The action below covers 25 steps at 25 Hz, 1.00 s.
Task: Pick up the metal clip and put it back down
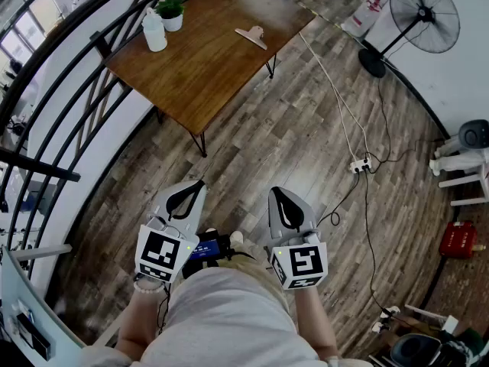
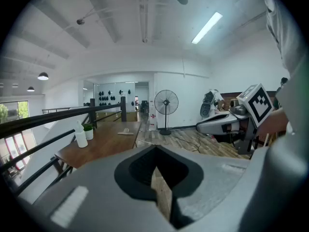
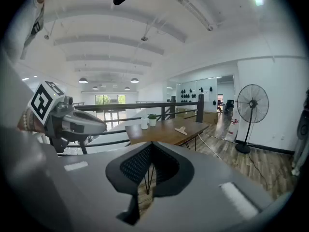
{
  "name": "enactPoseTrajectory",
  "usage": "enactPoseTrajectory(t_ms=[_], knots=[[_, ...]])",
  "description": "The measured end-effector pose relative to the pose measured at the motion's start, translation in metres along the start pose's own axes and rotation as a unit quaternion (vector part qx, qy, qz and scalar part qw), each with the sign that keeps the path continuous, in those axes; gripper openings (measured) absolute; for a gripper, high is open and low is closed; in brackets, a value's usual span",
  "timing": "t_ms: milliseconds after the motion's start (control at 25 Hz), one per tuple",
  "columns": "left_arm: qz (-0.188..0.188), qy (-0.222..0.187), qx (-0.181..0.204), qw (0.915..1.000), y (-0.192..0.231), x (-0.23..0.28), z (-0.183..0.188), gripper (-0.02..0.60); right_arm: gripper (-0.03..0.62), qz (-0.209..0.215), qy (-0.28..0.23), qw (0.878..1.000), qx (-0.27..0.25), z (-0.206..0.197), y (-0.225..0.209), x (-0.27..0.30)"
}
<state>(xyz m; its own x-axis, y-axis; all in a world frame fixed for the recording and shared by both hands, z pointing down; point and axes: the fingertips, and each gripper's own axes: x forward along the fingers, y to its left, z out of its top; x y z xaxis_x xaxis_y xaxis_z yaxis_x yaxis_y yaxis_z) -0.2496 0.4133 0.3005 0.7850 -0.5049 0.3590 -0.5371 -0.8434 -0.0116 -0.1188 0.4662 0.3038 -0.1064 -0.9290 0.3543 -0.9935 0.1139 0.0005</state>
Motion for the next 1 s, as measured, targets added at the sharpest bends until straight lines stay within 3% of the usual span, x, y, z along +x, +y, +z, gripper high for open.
enactPoseTrajectory(t_ms=[1000], knots=[[-0.004,0.001,-0.002,1.0000,0.0006,-0.0035,-0.0040,0.000,0.023,0.011,-0.009,1.000,0.026,-0.0009,0.0081,-0.0009]])
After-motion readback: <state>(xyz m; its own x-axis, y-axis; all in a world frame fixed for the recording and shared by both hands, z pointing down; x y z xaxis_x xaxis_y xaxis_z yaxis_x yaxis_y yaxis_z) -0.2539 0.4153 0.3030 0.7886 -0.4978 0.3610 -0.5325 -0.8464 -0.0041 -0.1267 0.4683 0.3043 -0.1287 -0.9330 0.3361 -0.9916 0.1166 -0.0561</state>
